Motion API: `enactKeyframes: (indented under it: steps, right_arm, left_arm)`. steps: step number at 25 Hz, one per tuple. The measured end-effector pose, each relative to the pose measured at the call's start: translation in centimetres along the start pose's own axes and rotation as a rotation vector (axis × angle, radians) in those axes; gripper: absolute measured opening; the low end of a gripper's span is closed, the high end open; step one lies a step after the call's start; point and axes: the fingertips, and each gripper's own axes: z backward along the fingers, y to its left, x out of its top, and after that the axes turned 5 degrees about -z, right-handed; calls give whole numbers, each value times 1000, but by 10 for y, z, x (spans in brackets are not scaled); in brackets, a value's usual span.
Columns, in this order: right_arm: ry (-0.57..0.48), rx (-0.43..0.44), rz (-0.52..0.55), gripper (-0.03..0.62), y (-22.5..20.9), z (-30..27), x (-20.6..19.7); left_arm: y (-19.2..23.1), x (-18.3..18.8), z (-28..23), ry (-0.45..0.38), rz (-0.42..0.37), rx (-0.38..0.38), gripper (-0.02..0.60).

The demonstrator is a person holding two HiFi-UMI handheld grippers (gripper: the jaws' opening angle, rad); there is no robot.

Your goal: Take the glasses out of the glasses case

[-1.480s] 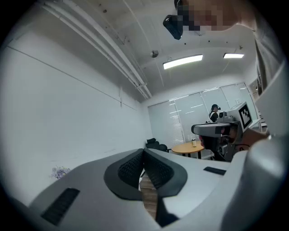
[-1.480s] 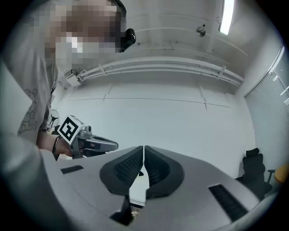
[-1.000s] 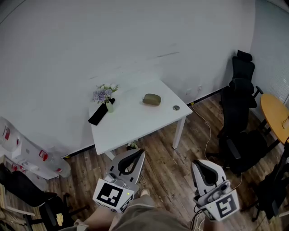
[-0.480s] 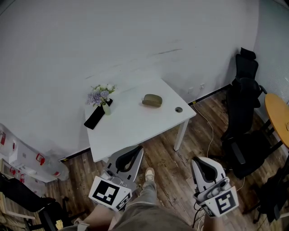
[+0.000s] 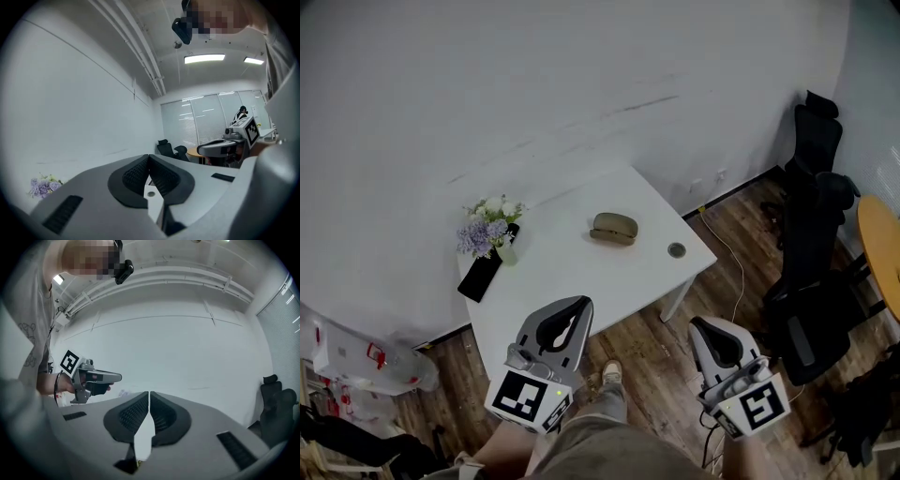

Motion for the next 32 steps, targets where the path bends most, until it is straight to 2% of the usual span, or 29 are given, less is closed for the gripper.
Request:
enactKeyframes:
  steps: [8, 13, 18, 24, 32]
  right_arm:
    - [46, 24, 3, 37, -56, -138, 8]
    - [93, 37, 12, 37, -79, -194, 1]
    - [121, 36, 9, 37, -98, -222, -4]
    - [154, 69, -3, 37, -117, -240, -16]
    - [233, 142, -19, 37, -150, -269, -43]
  left_arm:
    - [95, -28, -89, 56, 0, -8, 17]
    - [135, -43, -123, 86, -4, -10, 17]
    - [157, -55, -142, 116, 9, 5, 16]
    - [163, -60, -158, 139, 26, 20, 17]
    - [169, -70, -190, 174, 16, 66, 17]
